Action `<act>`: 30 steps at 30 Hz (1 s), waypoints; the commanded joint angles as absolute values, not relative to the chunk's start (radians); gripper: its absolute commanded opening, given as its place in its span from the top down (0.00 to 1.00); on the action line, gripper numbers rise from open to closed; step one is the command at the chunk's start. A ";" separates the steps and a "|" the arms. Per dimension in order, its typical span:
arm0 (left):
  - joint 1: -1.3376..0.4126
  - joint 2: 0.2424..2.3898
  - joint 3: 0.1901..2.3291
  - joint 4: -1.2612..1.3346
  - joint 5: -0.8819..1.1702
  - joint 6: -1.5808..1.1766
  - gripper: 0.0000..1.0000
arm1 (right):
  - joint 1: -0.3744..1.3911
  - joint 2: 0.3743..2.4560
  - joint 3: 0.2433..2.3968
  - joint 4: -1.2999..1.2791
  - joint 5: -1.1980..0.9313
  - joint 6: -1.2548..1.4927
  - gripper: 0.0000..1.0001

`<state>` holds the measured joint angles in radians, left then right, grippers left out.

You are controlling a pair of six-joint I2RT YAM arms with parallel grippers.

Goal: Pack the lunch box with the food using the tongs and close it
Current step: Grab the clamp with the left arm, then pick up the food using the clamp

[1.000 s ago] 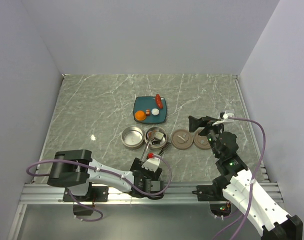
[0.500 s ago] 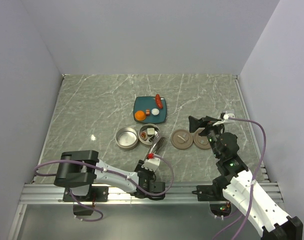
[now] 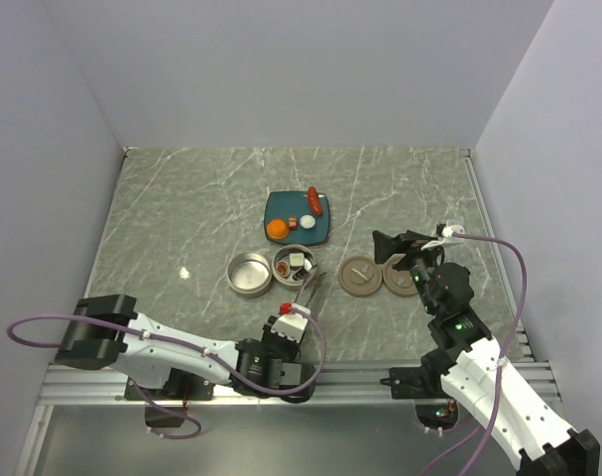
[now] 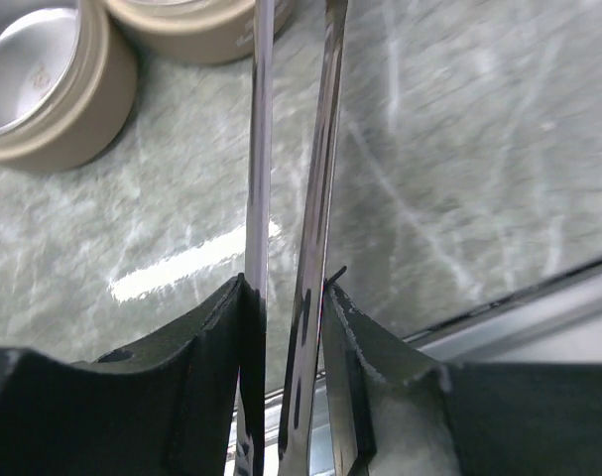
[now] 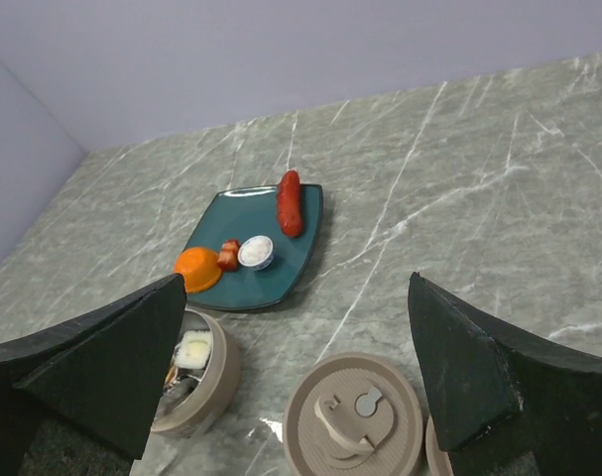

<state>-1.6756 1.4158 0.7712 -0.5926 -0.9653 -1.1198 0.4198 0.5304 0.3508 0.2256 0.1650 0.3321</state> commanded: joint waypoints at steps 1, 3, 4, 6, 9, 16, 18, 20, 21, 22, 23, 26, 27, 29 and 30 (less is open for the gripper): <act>-1.687 1.344 0.761 -0.491 -0.997 -1.002 0.60 | 0.413 0.520 0.351 0.255 0.124 0.341 0.00; -1.687 1.298 0.758 -0.417 -1.009 -0.951 0.60 | 0.411 0.538 0.350 0.279 0.080 0.350 0.00; -1.686 1.283 0.756 -0.390 -1.015 -0.893 0.60 | 0.413 0.548 0.348 0.288 0.063 0.351 0.00; -1.680 1.228 0.747 -0.292 -1.029 -0.827 0.60 | 0.413 0.577 0.353 0.311 0.017 0.357 0.00; -1.660 1.177 0.715 -0.162 -1.003 -0.707 0.59 | 0.413 0.594 0.357 0.327 0.009 0.359 0.00; -1.559 1.127 0.680 -0.016 -0.968 -0.571 0.60 | 0.413 0.589 0.354 0.340 0.006 0.359 0.00; -1.504 1.121 0.661 0.055 -0.940 -0.510 0.60 | 0.413 0.603 0.362 0.351 0.003 0.360 0.01; -1.402 1.109 0.634 0.161 -0.893 -0.479 0.61 | 0.413 0.614 0.370 0.357 -0.018 0.359 0.01; -1.370 1.095 0.626 0.202 -0.865 -0.460 0.61 | 0.413 0.623 0.377 0.357 -0.020 0.357 0.01; -1.302 1.091 0.621 0.228 -0.838 -0.436 0.61 | 0.413 0.626 0.380 0.357 -0.021 0.354 0.00; -1.270 1.092 0.626 0.260 -0.787 -0.427 0.61 | 0.413 0.630 0.383 0.359 -0.023 0.351 0.01; -1.160 1.121 0.682 0.240 -0.705 -0.414 0.60 | 0.413 0.644 0.383 0.364 -0.017 0.344 0.01; -1.135 1.147 0.698 0.236 -0.675 -0.416 0.60 | 0.411 0.652 0.380 0.370 -0.012 0.342 0.00; -1.071 1.179 0.741 0.238 -0.603 -0.417 0.60 | 0.413 0.660 0.377 0.376 -0.009 0.341 0.00; -1.049 1.213 0.755 0.244 -0.533 -0.416 0.60 | 0.413 0.667 0.376 0.377 -0.008 0.339 0.01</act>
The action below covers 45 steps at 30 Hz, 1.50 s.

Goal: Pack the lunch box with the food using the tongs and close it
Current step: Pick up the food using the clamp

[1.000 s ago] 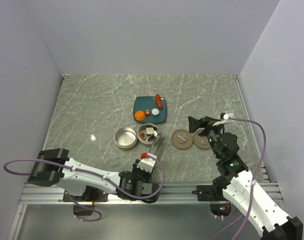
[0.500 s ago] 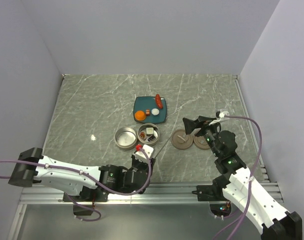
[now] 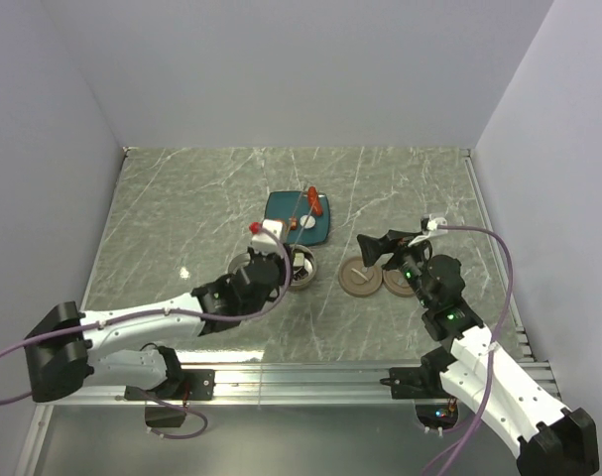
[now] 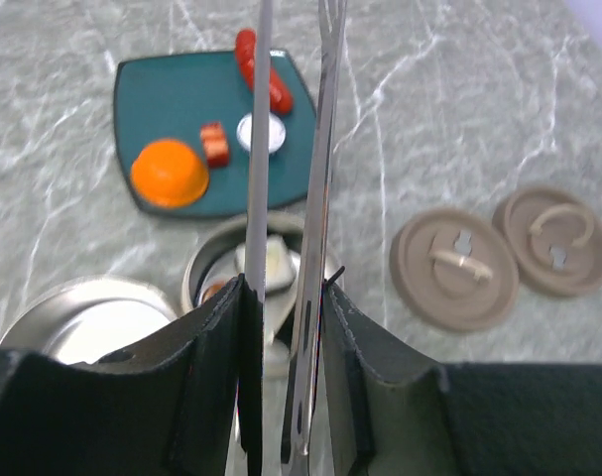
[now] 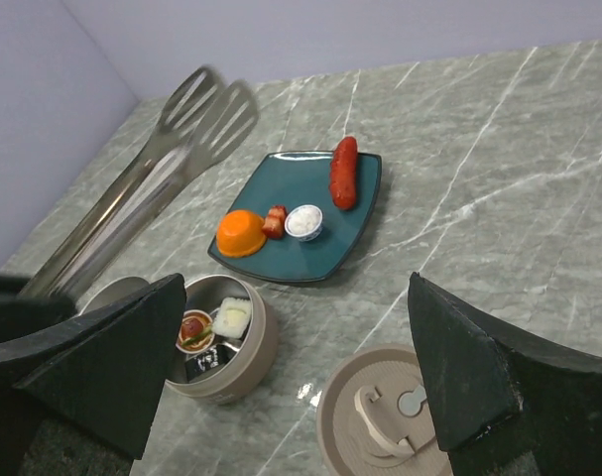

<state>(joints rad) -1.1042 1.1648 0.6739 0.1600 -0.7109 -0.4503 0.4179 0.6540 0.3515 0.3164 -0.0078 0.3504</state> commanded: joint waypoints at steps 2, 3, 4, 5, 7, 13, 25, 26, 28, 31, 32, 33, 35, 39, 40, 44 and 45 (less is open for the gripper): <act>-0.993 1.247 0.797 0.247 -0.473 -0.426 0.60 | 0.413 0.672 0.374 0.379 -0.002 0.336 0.01; -0.971 1.285 0.813 0.244 -0.406 -0.434 0.61 | 0.413 0.676 0.377 0.377 -0.002 0.333 0.01; -0.928 1.302 0.827 0.241 -0.379 -0.454 0.61 | 0.411 0.676 0.376 0.376 -0.002 0.331 0.01; -0.907 1.321 0.853 0.239 -0.344 -0.463 0.61 | 0.411 0.676 0.376 0.374 -0.002 0.330 0.01; -0.861 1.373 0.879 0.226 -0.292 -0.491 0.61 | 0.411 0.670 0.374 0.373 -0.002 0.328 0.01; -0.796 1.483 0.963 0.193 -0.230 -0.534 0.60 | 0.411 0.637 0.364 0.356 0.021 0.322 0.01; -0.729 1.617 0.994 0.199 -0.206 -0.607 0.61 | 0.411 0.537 0.330 0.325 0.025 0.319 0.01; -0.729 1.618 0.993 0.202 -0.215 -0.614 0.61 | 0.411 0.535 0.328 0.327 0.026 0.321 0.01; -0.724 1.627 0.999 0.201 -0.210 -0.615 0.61 | 0.411 0.537 0.328 0.325 0.023 0.321 0.01; -0.724 1.647 1.006 0.186 -0.218 -0.621 0.61 | 0.411 0.535 0.327 0.325 0.018 0.322 0.00; -0.724 1.654 1.006 0.186 -0.222 -0.626 0.61 | 0.411 0.531 0.325 0.325 0.020 0.321 0.00; -0.724 1.655 1.005 0.180 -0.235 -0.627 0.61 | 0.411 0.529 0.325 0.324 0.020 0.321 0.01; -0.724 1.658 1.006 0.170 -0.252 -0.630 0.61 | 0.411 0.523 0.321 0.324 0.018 0.322 0.01; -0.723 1.655 1.000 0.164 -0.262 -0.638 0.61 | 0.411 0.518 0.322 0.322 0.015 0.322 0.01; -0.723 1.654 0.996 0.167 -0.274 -0.641 0.61 | 0.411 0.518 0.322 0.322 0.015 0.322 0.01; -0.723 1.632 0.974 0.183 -0.287 -0.644 0.62 | 0.411 0.517 0.321 0.322 0.015 0.322 0.01; -0.723 1.629 0.968 0.183 -0.291 -0.646 0.62 | 0.411 0.515 0.321 0.322 0.014 0.322 0.01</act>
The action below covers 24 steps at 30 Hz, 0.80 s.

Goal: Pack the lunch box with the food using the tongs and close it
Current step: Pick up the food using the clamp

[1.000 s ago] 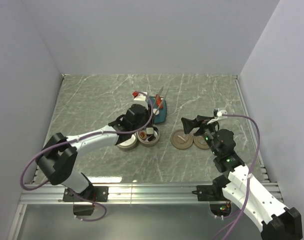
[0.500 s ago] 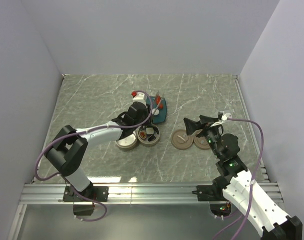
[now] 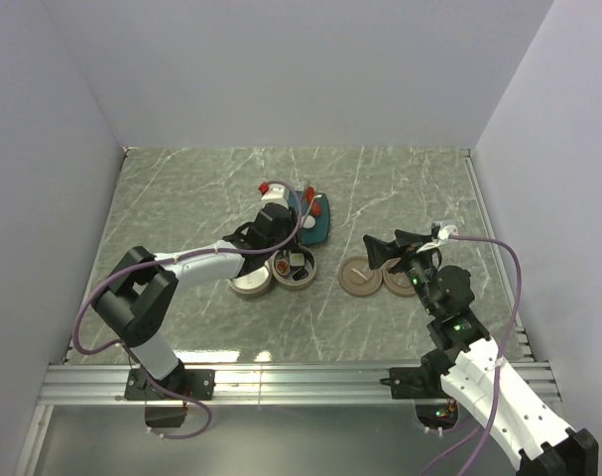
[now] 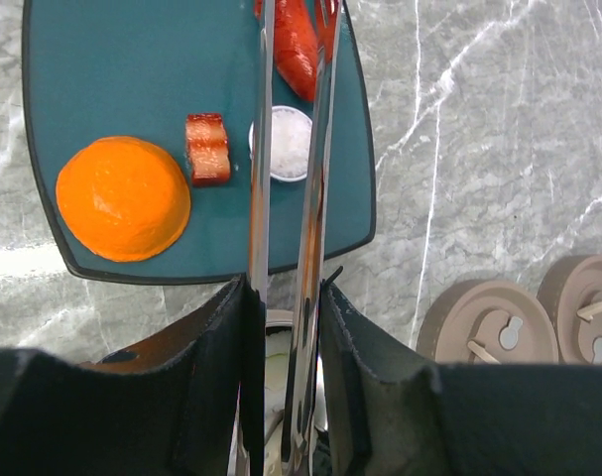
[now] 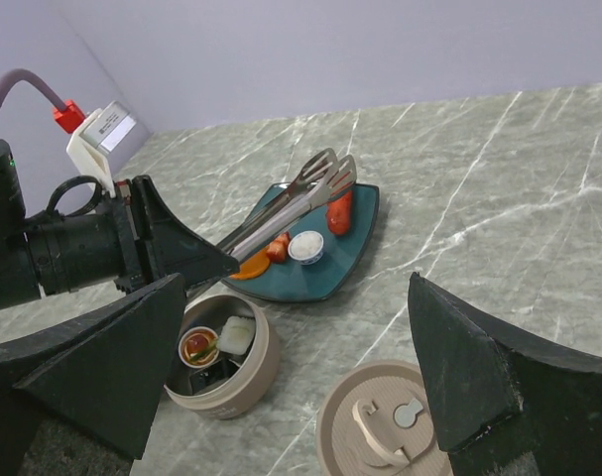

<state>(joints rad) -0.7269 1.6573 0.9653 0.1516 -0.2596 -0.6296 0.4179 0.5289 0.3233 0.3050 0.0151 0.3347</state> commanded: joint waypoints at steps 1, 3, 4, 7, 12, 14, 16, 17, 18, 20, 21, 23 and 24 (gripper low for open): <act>-0.723 1.625 0.963 0.187 -0.294 -0.646 0.61 | 0.411 0.514 0.321 0.321 0.014 0.324 0.01; -0.723 1.629 0.969 0.181 -0.298 -0.646 0.62 | 0.411 0.511 0.321 0.321 0.012 0.324 0.01; -0.723 1.634 0.974 0.176 -0.292 -0.646 0.61 | 0.411 0.511 0.321 0.321 0.012 0.324 0.01; -0.723 1.661 0.991 0.172 -0.273 -0.647 0.61 | 0.411 0.505 0.319 0.316 0.011 0.324 0.01; -0.722 1.707 1.031 0.140 -0.253 -0.652 0.59 | 0.411 0.500 0.321 0.313 0.011 0.324 0.01; -0.722 1.707 1.025 0.138 -0.256 -0.657 0.59 | 0.410 0.499 0.319 0.313 0.011 0.324 0.01; -0.724 1.698 1.017 0.135 -0.268 -0.658 0.59 | 0.411 0.499 0.319 0.314 0.009 0.324 0.01; -0.724 1.687 1.011 0.138 -0.270 -0.660 0.58 | 0.411 0.500 0.319 0.314 0.008 0.324 0.01; -0.724 1.684 1.009 0.134 -0.275 -0.658 0.58 | 0.411 0.500 0.319 0.314 0.008 0.324 0.00; -0.724 1.686 1.014 0.120 -0.273 -0.654 0.58 | 0.411 0.500 0.321 0.314 0.006 0.327 0.00; -0.724 1.690 1.025 0.115 -0.272 -0.652 0.57 | 0.411 0.499 0.321 0.311 0.006 0.325 0.01; -0.724 1.709 1.037 0.103 -0.255 -0.647 0.57 | 0.411 0.494 0.319 0.310 0.008 0.325 0.01; -0.723 1.716 1.051 0.089 -0.250 -0.647 0.56 | 0.411 0.491 0.319 0.308 0.006 0.325 0.01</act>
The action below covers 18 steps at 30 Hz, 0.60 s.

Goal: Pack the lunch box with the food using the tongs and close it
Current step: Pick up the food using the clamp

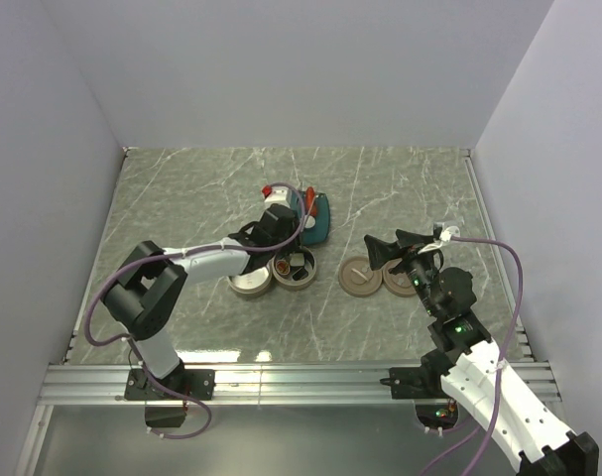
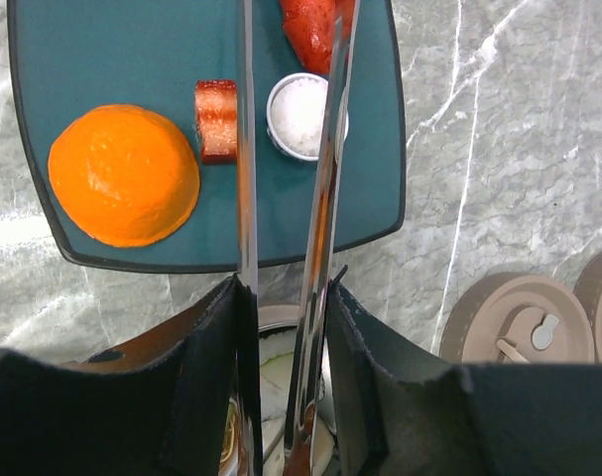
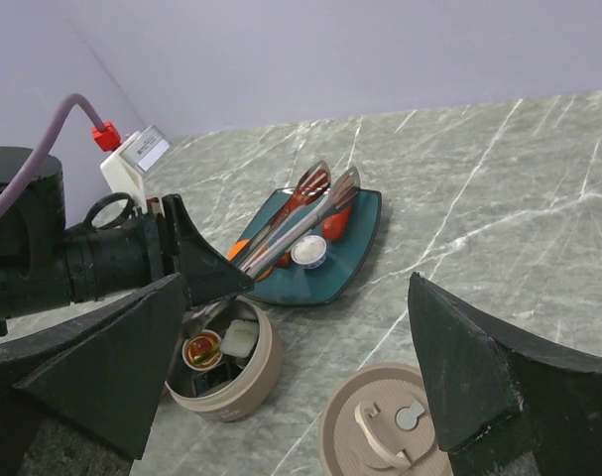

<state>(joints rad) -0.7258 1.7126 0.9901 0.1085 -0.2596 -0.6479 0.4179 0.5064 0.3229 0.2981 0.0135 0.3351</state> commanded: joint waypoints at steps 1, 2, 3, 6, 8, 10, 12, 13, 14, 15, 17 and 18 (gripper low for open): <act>-0.724 1.724 1.055 0.084 -0.245 -0.644 0.56 | 0.411 0.486 0.319 0.307 0.006 0.327 0.00; -0.724 1.732 1.058 0.081 -0.238 -0.643 0.56 | 0.410 0.485 0.319 0.307 0.006 0.327 0.00; -0.724 1.733 1.060 0.081 -0.235 -0.644 0.56 | 0.411 0.482 0.319 0.305 0.006 0.327 0.01; -0.724 1.732 1.066 0.077 -0.230 -0.641 0.55 | 0.411 0.480 0.318 0.304 0.005 0.327 0.01; -0.724 1.735 1.074 0.072 -0.219 -0.634 0.55 | 0.411 0.482 0.319 0.305 0.003 0.328 0.01; -0.724 1.740 1.097 0.061 -0.212 -0.627 0.56 | 0.411 0.483 0.321 0.304 0.005 0.327 0.00; -0.724 1.746 1.112 0.052 -0.207 -0.620 0.59 | 0.411 0.482 0.321 0.302 0.008 0.327 0.00; -0.724 1.747 1.114 0.048 -0.206 -0.615 0.61 | 0.410 0.479 0.319 0.302 0.009 0.327 0.01; -0.723 1.747 1.115 0.045 -0.204 -0.614 0.66 | 0.411 0.477 0.319 0.302 0.011 0.327 0.01; -0.724 1.746 1.117 0.044 -0.206 -0.614 0.68 | 0.411 0.476 0.318 0.302 0.011 0.327 0.01; -0.724 1.740 1.114 0.043 -0.206 -0.612 0.73 | 0.411 0.476 0.319 0.302 0.011 0.327 0.01; -0.724 1.738 1.111 0.044 -0.206 -0.611 0.74 | 0.411 0.477 0.319 0.302 0.009 0.327 0.00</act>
